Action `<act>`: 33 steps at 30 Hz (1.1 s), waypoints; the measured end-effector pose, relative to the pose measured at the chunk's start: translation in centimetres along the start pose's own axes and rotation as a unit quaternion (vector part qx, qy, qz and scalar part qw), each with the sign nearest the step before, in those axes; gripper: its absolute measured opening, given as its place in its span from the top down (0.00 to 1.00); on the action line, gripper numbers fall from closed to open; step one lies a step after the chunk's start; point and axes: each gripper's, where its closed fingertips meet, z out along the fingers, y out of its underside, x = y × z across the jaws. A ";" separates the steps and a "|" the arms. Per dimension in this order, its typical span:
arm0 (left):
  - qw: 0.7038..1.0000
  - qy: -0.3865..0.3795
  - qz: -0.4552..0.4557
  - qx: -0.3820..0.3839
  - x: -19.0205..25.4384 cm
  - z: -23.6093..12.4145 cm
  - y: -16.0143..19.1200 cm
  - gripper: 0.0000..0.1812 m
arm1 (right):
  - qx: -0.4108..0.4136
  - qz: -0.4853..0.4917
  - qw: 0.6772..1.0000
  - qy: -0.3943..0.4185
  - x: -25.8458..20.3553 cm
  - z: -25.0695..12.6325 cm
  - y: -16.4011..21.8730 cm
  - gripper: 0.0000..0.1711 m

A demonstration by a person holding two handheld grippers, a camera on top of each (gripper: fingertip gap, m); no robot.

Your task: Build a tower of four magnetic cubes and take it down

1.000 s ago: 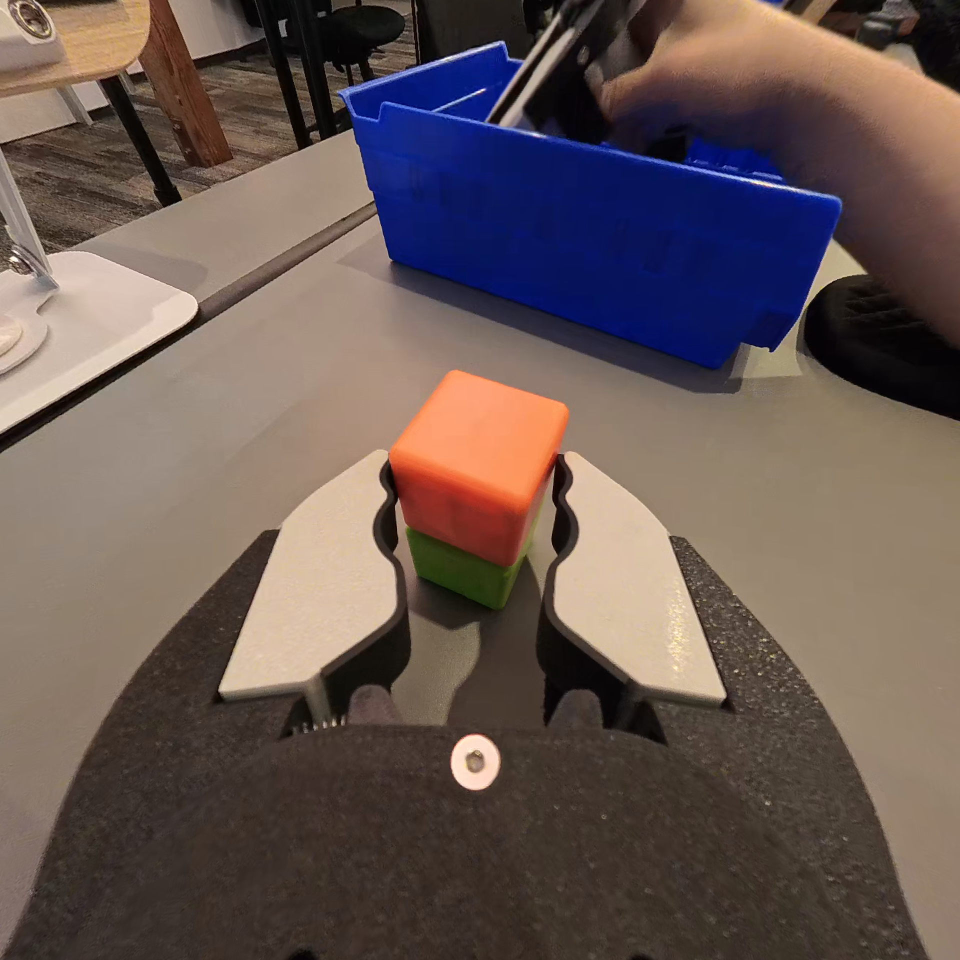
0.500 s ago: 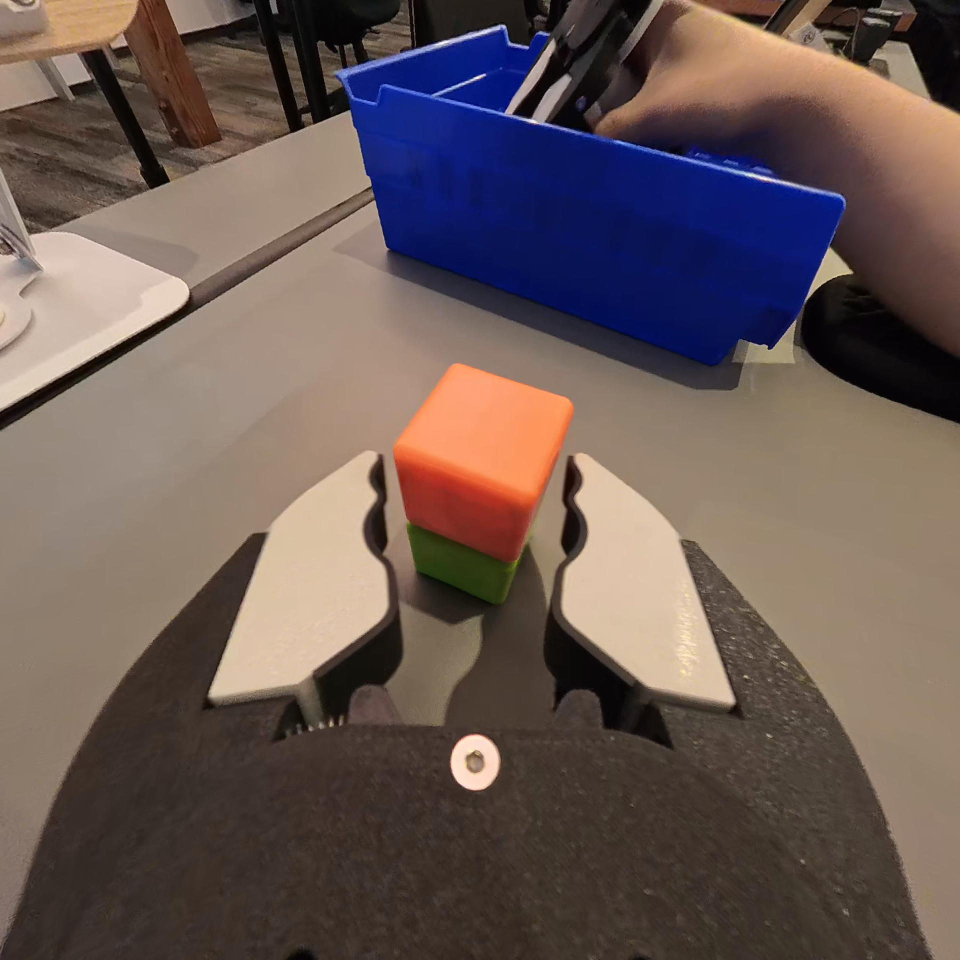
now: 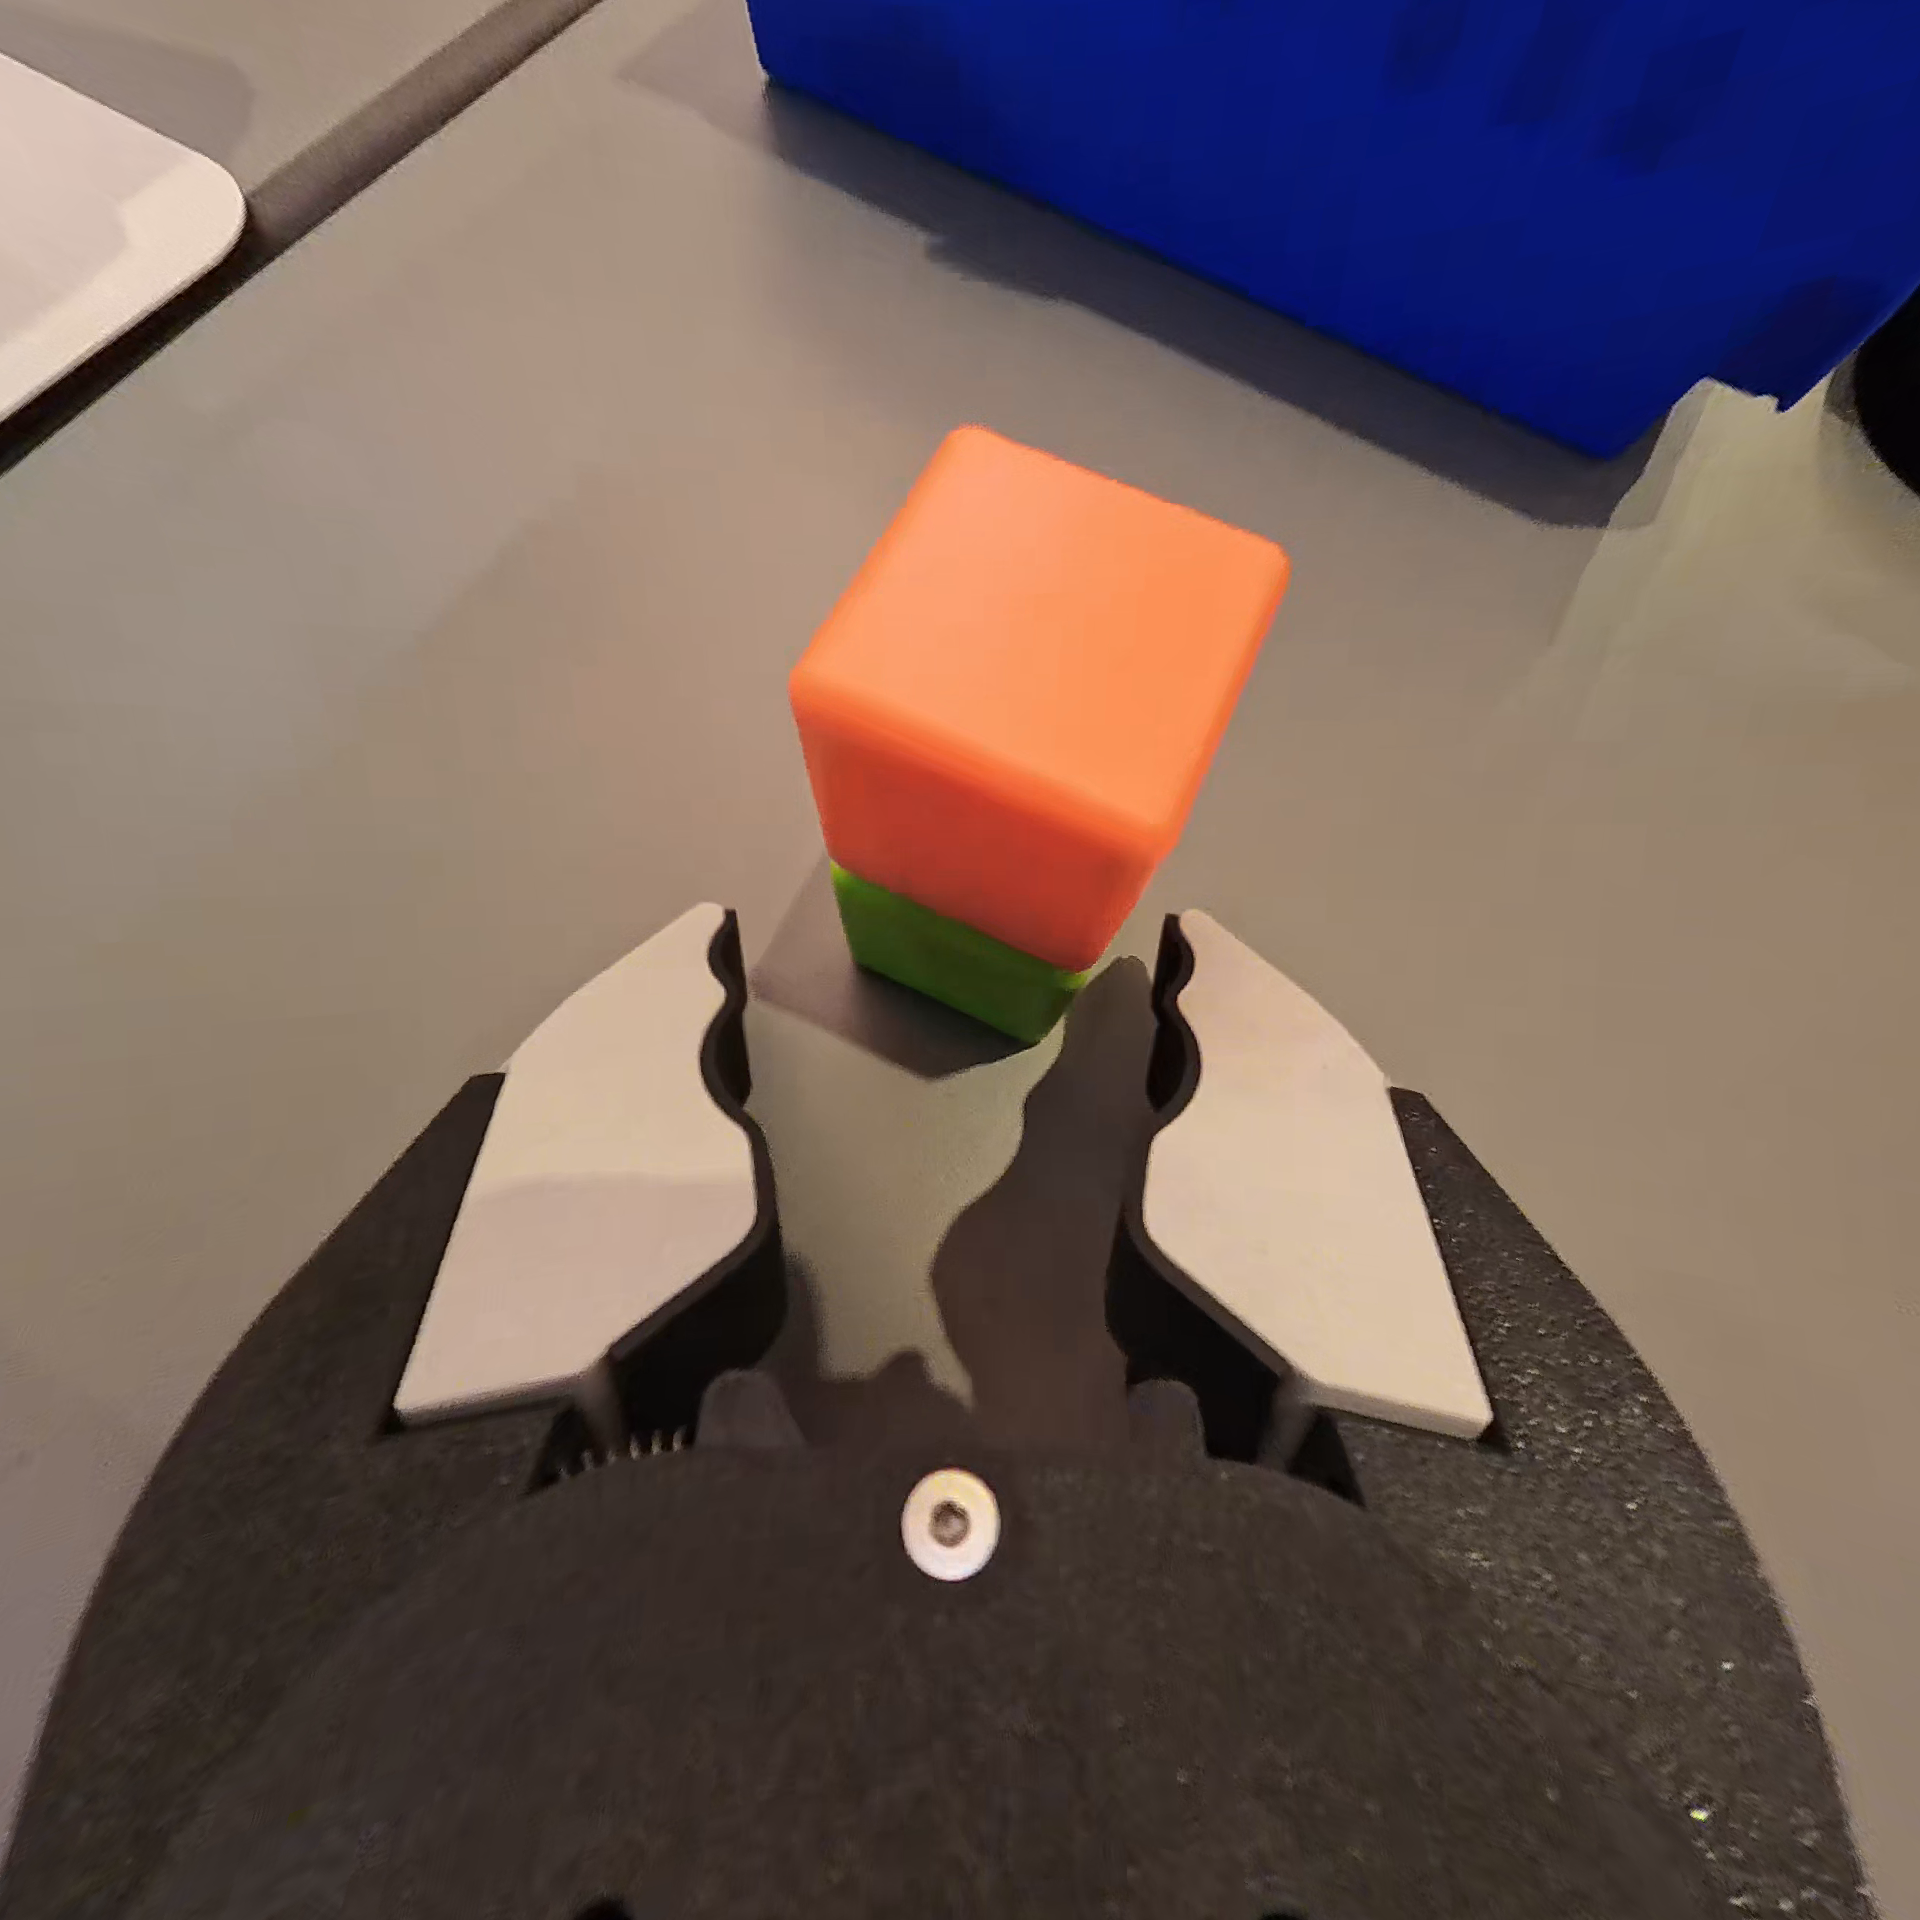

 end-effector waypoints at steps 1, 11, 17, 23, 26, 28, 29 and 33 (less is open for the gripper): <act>1.000 0.004 0.000 0.000 0.0 0.1 0.1 0.59 | 0.026 -0.012 0.999 -0.034 -2.0 0.0 -1.3 0.68; 0.999 -0.007 0.028 -0.024 -0.1 0.5 0.6 0.62 | -0.033 -0.133 0.949 -0.285 -17.8 5.4 1.0 0.65; 0.999 -0.009 0.043 -0.023 -0.2 0.8 0.4 0.64 | -0.089 -0.160 0.929 -0.322 -21.2 7.9 4.1 0.65; 0.999 0.001 0.049 -0.013 -0.1 1.0 -0.1 0.66 | -0.122 -0.180 0.918 -0.333 -22.1 8.9 6.1 0.66; 0.998 0.002 0.065 -0.019 0.1 1.2 0.0 0.71 | -0.140 -0.195 0.915 -0.324 -22.1 9.6 7.2 0.66; 0.998 0.001 0.064 -0.019 0.1 1.2 0.0 0.71 | -0.153 -0.200 0.913 -0.320 -22.2 9.9 7.8 0.66; 0.998 0.002 0.064 -0.019 0.1 1.2 0.0 0.71 | -0.157 -0.203 0.913 -0.318 -22.2 10.1 8.0 0.66; 0.998 0.007 0.067 -0.019 0.3 1.2 0.0 0.71 | -0.161 -0.209 0.913 -0.312 -22.3 10.4 8.2 0.69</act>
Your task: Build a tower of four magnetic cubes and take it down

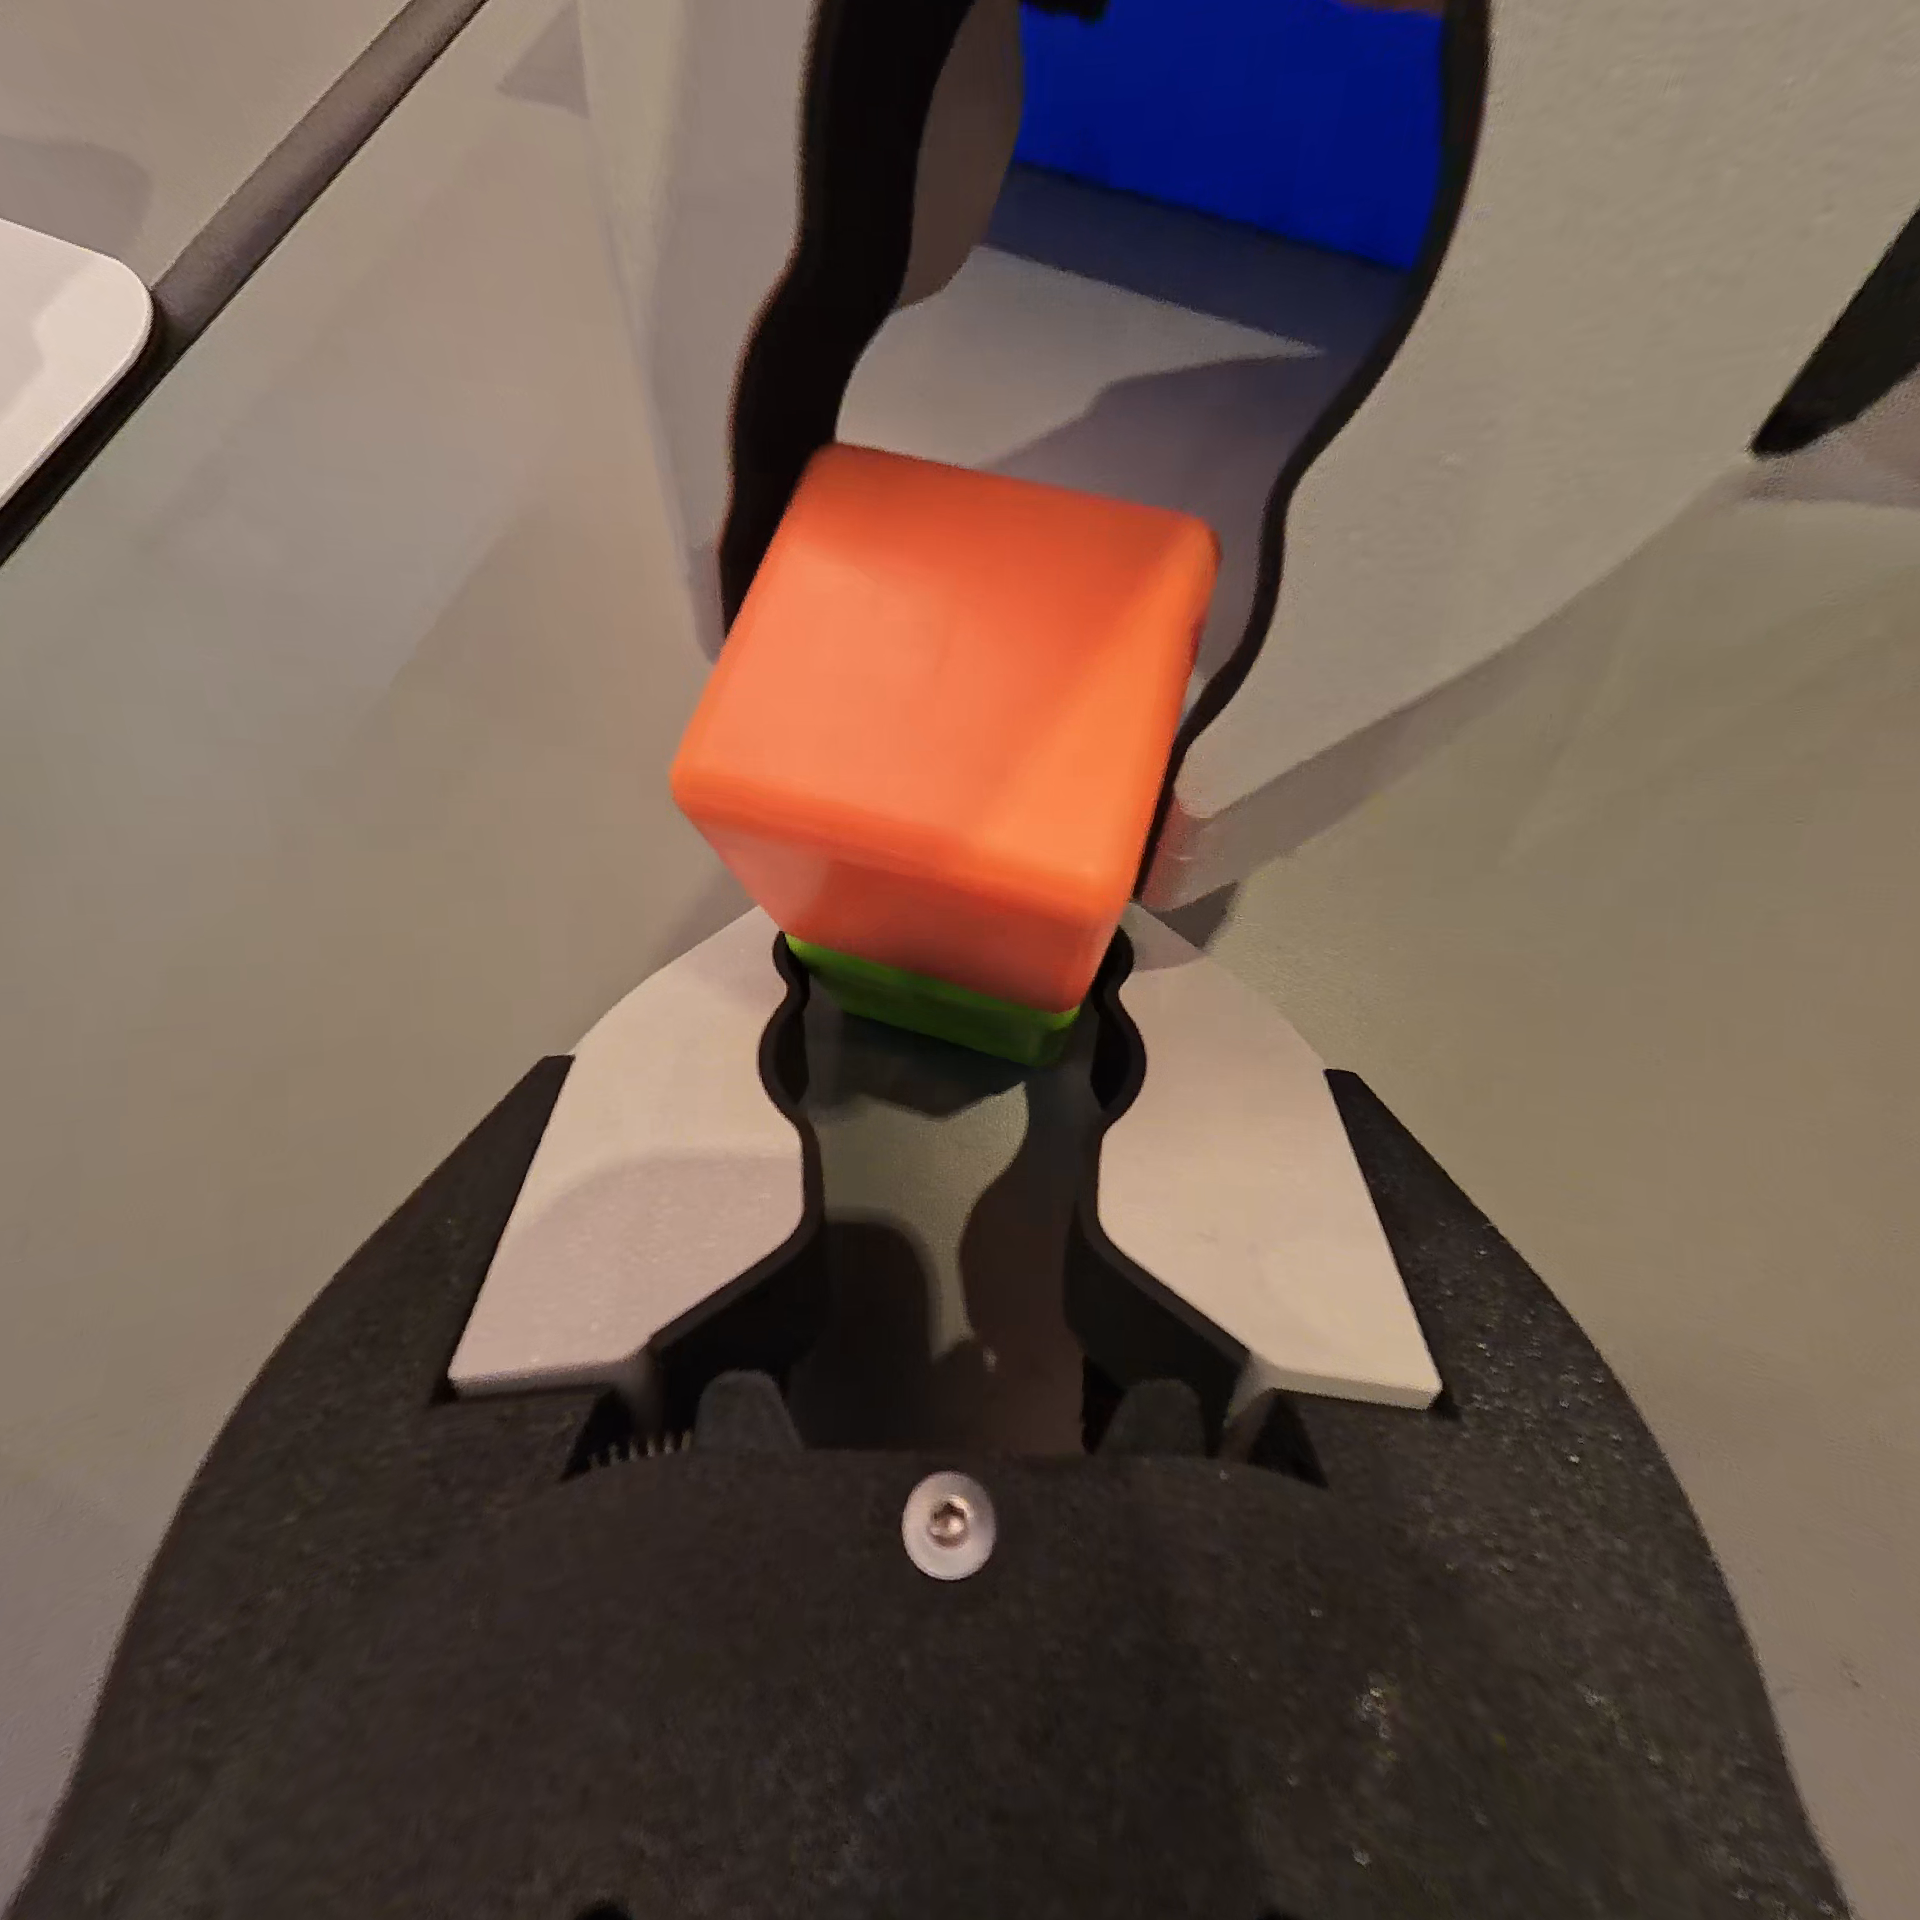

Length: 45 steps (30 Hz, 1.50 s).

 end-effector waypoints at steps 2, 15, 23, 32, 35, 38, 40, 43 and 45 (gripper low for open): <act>1.000 0.002 0.001 0.000 0.0 0.0 0.0 0.71 | -0.002 0.001 1.000 0.000 0.0 0.0 0.0 0.69; 1.000 0.007 0.005 -0.001 0.5 0.1 -0.1 0.71 | 0.006 0.042 0.999 -0.031 -0.2 -0.4 0.1 0.70; 1.000 0.008 0.000 -0.002 0.5 0.2 -0.1 0.72 | 0.074 0.045 0.996 0.004 1.4 -6.0 -1.2 0.70; 1.000 0.015 -0.001 -0.004 0.6 0.2 0.0 0.71 | 0.071 0.131 0.984 0.096 4.1 -19.3 10.3 0.69; 1.000 0.018 -0.003 -0.005 0.6 0.2 0.0 0.71 | -0.032 0.163 0.985 0.053 3.1 -16.7 15.9 0.69; 1.000 0.017 -0.002 -0.005 0.6 0.2 0.0 0.72 | -0.087 0.159 0.983 -0.007 1.6 -13.8 18.3 0.69; 1.000 0.017 -0.001 -0.005 0.7 0.2 0.0 0.72 | -0.111 0.159 0.981 -0.023 1.3 -12.7 19.0 0.69; 1.000 0.018 -0.001 -0.005 0.7 0.1 0.1 0.72 | -0.121 0.160 0.979 -0.046 0.6 -11.7 19.1 0.69; 1.000 0.018 -0.001 -0.005 0.7 0.1 0.1 0.72 | -0.134 0.169 0.975 -0.049 0.5 -11.5 19.3 0.69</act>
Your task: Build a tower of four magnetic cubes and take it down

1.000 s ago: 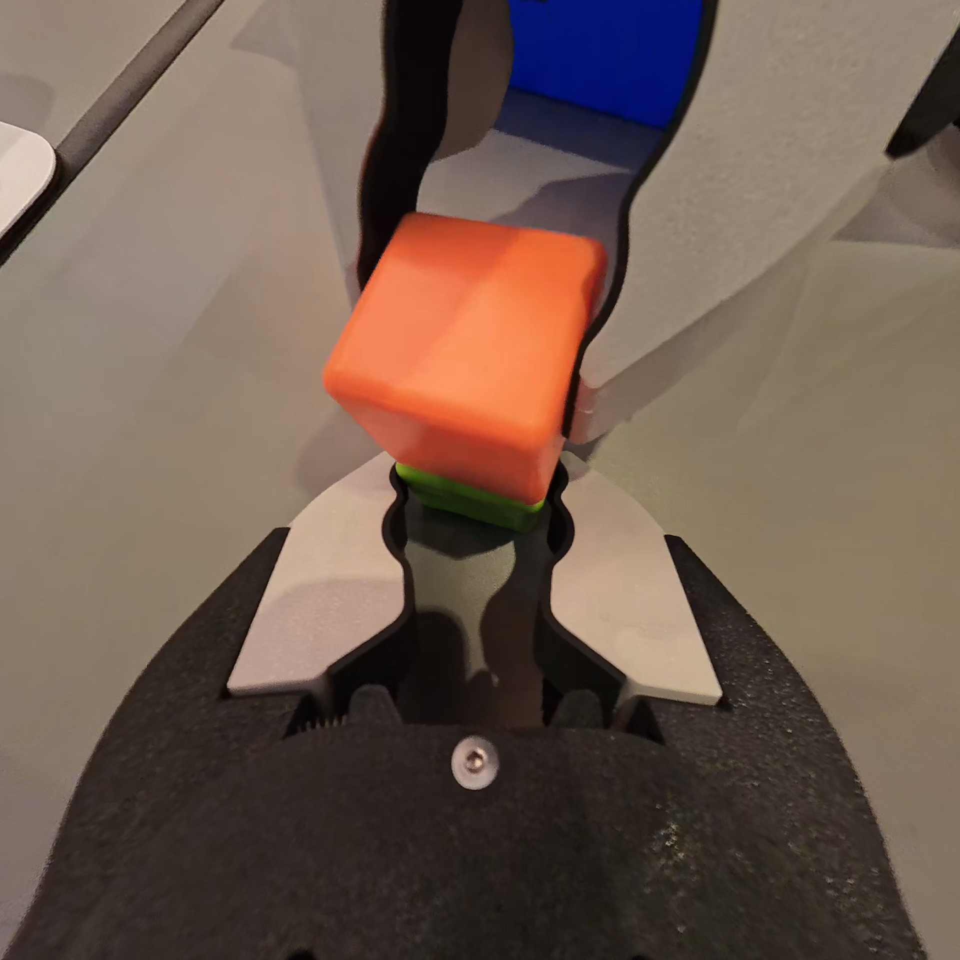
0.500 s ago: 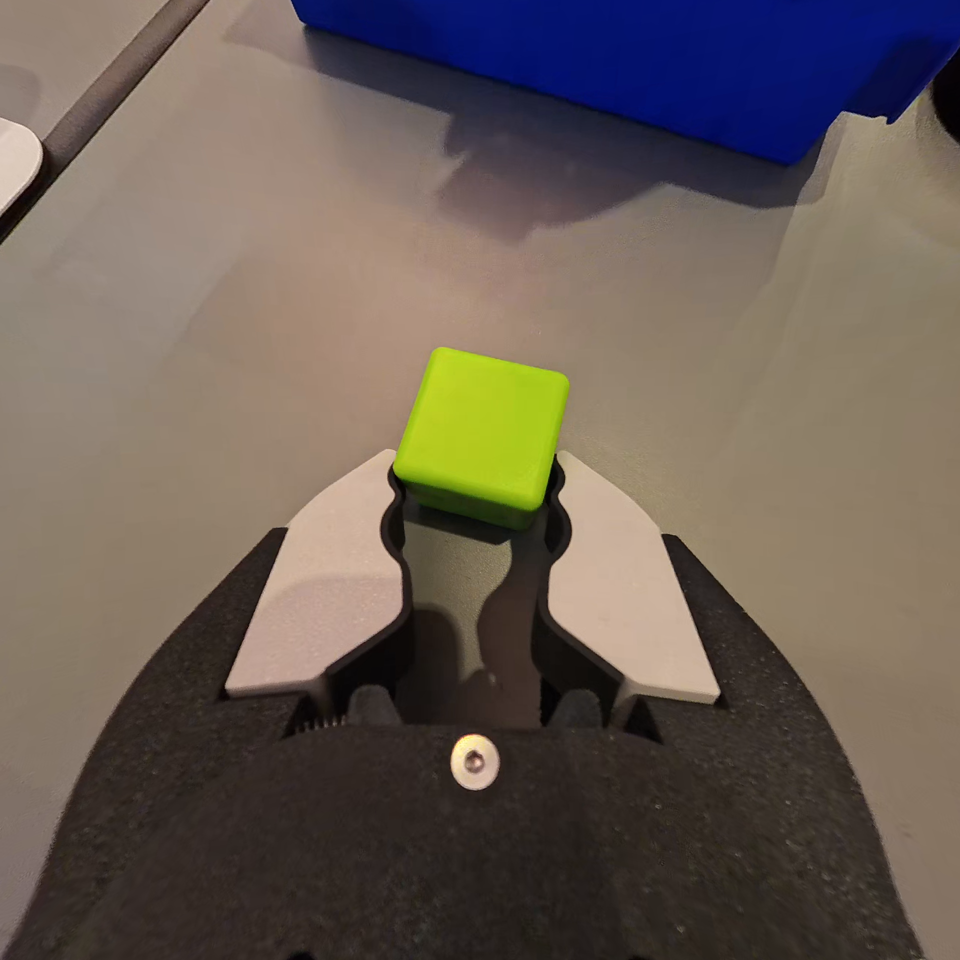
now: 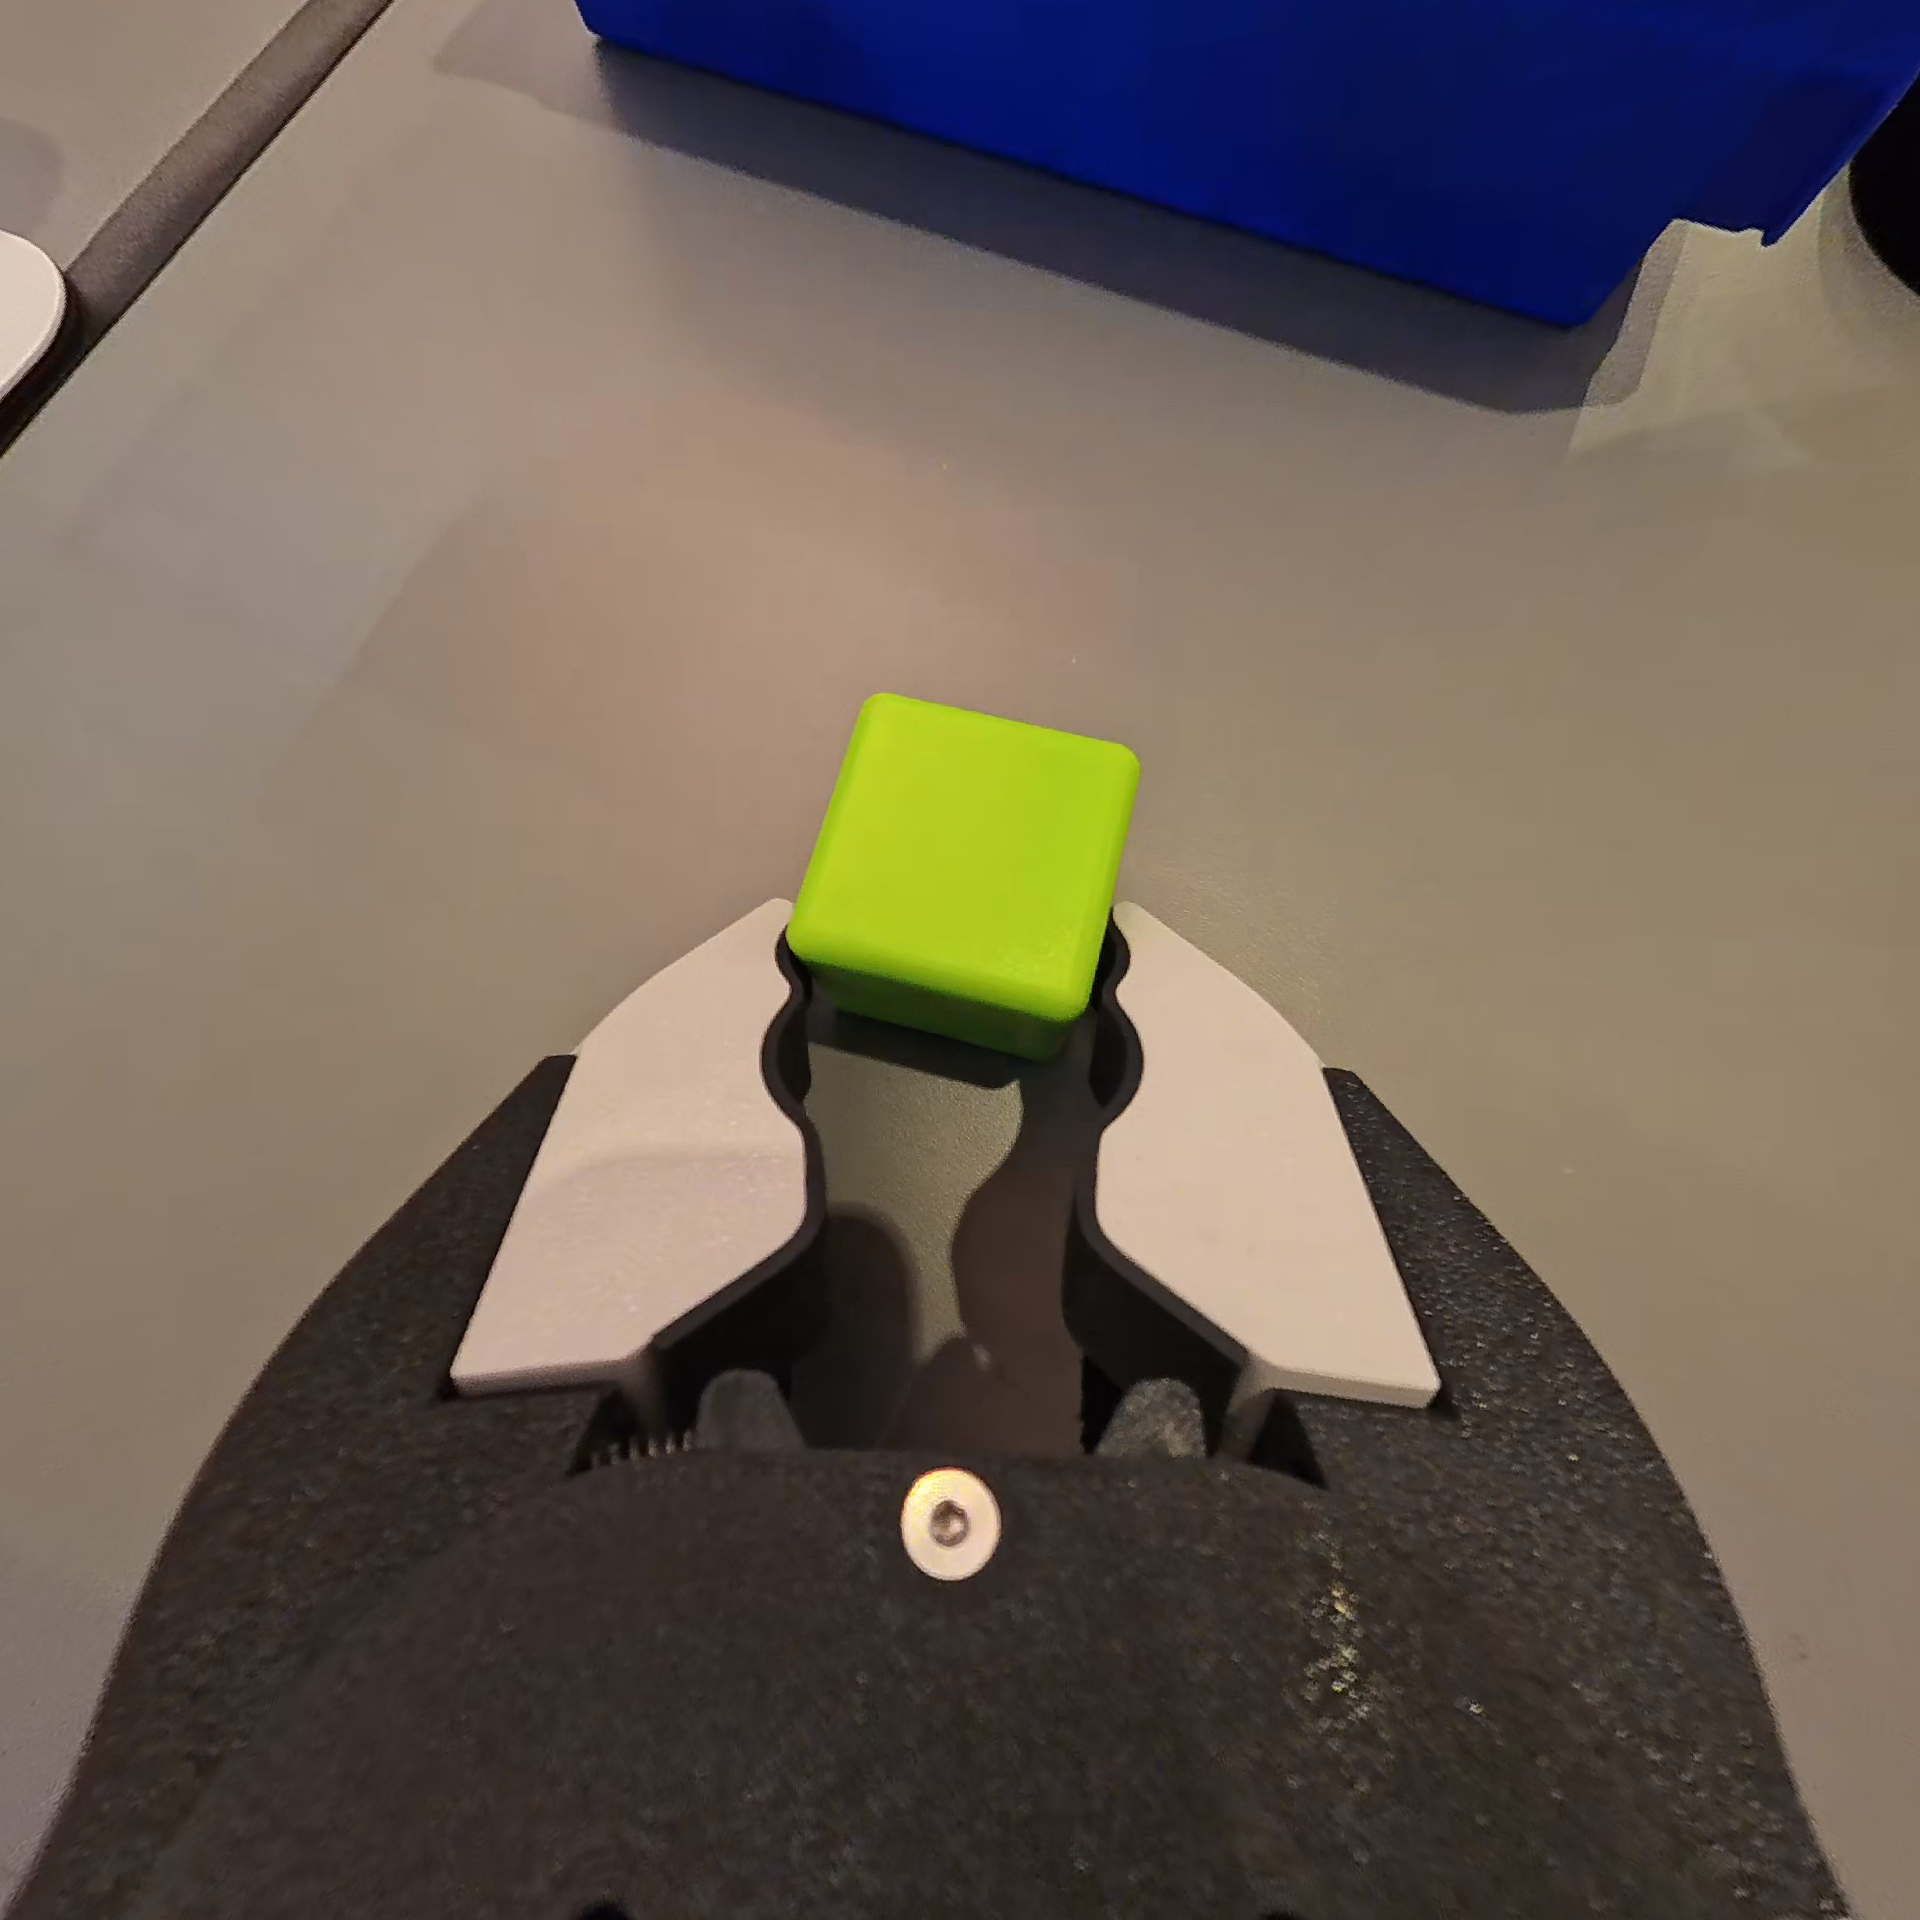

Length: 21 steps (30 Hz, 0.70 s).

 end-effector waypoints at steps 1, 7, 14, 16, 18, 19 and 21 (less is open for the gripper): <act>1.000 0.000 0.000 0.000 0.0 0.0 0.0 0.72 | -0.007 0.011 1.000 -0.001 0.1 0.1 0.2 0.68; 1.000 -0.002 0.000 0.000 0.0 0.0 0.0 0.72 | -0.013 0.049 0.999 -0.002 0.1 -0.3 0.9 0.67; 0.999 -0.009 -0.014 0.032 0.0 -1.4 -1.4 0.72 | 0.113 0.044 0.988 0.099 1.4 -6.9 -1.5 0.68; 0.998 -0.010 -0.022 0.061 -0.1 -2.7 -3.0 0.72 | 0.168 0.026 0.977 0.128 0.8 -9.3 -4.0 0.69; 0.996 -0.011 -0.026 0.090 0.0 -4.2 -4.7 0.72 | 0.216 0.014 0.966 0.142 -0.1 -11.2 -6.8 0.70; 0.994 -0.016 -0.023 0.101 -0.1 -4.8 -5.3 0.72 | 0.238 0.017 0.962 0.136 -0.7 -11.9 -8.1 0.70; 0.991 -0.039 -0.009 0.124 -0.4 -6.2 -6.6 0.72 | 0.289 0.039 0.953 0.085 -2.7 -12.9 -11.3 0.70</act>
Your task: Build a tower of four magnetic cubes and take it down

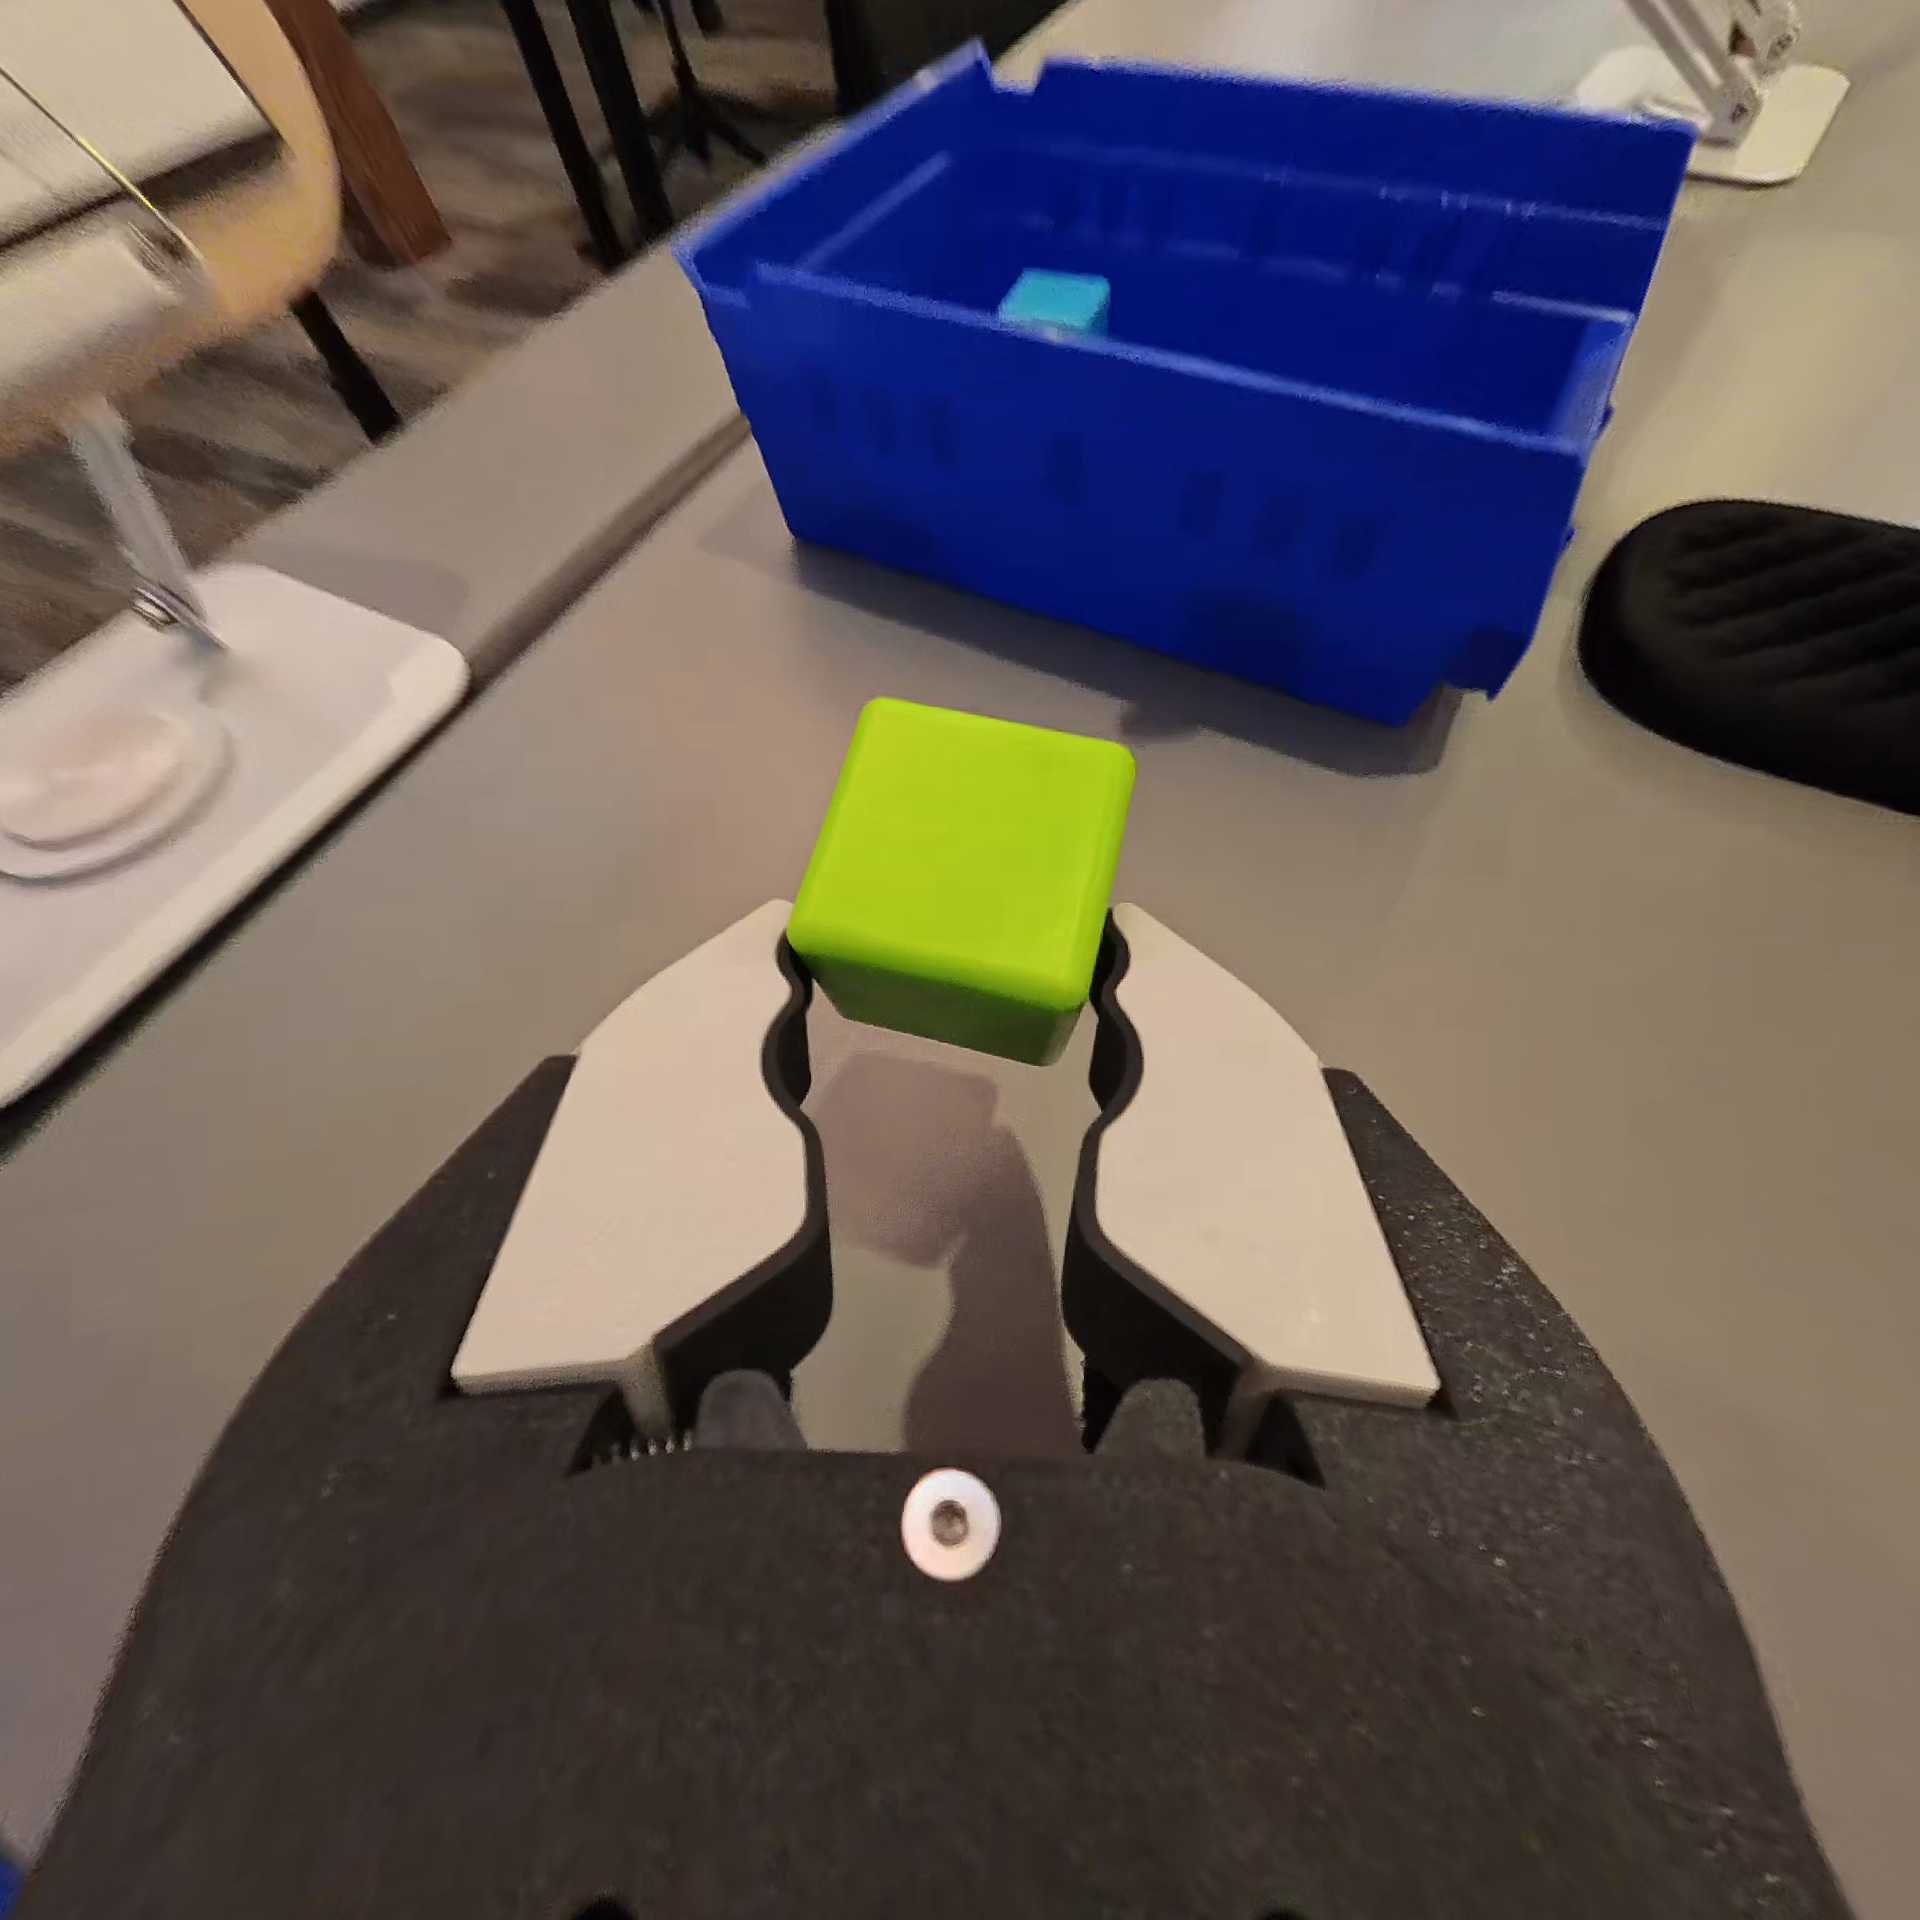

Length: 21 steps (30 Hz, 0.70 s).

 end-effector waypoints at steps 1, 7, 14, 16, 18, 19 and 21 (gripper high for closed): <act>1.000 -0.016 0.013 0.015 -0.2 -0.5 -0.9 0.72 | 0.025 0.033 0.999 -0.033 -1.3 0.5 -1.6 0.70; 0.989 -0.087 0.071 0.101 -0.5 -3.2 -5.1 0.72 | 0.075 0.185 0.963 -0.181 -6.5 6.6 -6.5 0.67; 0.981 -0.110 0.122 0.103 0.6 -3.1 -5.6 0.72 | 0.023 0.232 0.949 -0.213 -8.7 12.3 -5.3 0.61; 0.981 -0.109 0.125 0.098 0.7 -3.0 -5.5 0.72 | 0.006 0.233 0.942 -0.240 -9.7 12.8 -5.0 0.61; 0.981 -0.109 0.132 0.095 0.8 -2.8 -5.5 0.72 | -0.002 0.239 0.934 -0.266 -10.5 13.0 -5.0 0.70; 0.980 -0.110 0.134 0.097 0.9 -2.8 -5.5 0.72 | -0.006 0.238 0.934 -0.267 -10.5 13.1 -4.8 0.70; 0.981 -0.110 0.137 0.085 0.9 -2.6 -5.1 0.72 | -0.018 0.231 0.936 -0.264 -10.4 13.2 -4.4 0.71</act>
